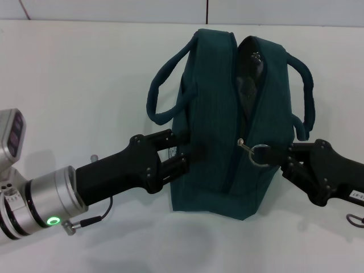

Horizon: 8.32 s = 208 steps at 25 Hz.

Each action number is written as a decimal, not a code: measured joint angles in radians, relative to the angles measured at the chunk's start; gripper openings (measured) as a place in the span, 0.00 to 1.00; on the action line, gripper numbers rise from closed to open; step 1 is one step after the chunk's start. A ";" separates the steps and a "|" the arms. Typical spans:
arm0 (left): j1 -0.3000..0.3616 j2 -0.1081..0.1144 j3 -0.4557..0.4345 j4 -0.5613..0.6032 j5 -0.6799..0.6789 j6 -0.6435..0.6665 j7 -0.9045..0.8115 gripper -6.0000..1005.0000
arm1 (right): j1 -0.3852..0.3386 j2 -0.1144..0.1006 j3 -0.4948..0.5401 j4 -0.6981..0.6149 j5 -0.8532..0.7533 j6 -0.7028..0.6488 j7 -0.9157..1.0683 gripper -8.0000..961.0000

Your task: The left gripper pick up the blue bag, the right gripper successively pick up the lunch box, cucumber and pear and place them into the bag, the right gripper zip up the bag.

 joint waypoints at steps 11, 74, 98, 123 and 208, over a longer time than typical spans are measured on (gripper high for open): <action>0.003 0.000 0.000 0.000 -0.002 -0.003 0.001 0.41 | 0.052 0.002 -0.052 0.005 -0.003 0.075 0.055 0.04; 0.024 0.000 0.000 0.012 -0.002 0.004 0.035 0.40 | 0.170 0.005 -0.416 -0.087 0.188 0.380 0.242 0.19; 0.032 0.000 -0.005 0.026 -0.002 0.004 0.037 0.40 | 0.160 0.005 -0.425 -0.103 0.205 0.385 0.243 0.02; 0.044 -0.001 0.000 0.026 0.001 0.047 0.058 0.40 | 0.038 -0.003 -0.270 -0.111 0.216 0.139 0.111 0.02; 0.032 -0.008 0.048 -0.068 -0.028 -0.025 0.243 0.16 | 0.012 -0.035 -0.095 -0.126 0.105 0.120 0.202 0.02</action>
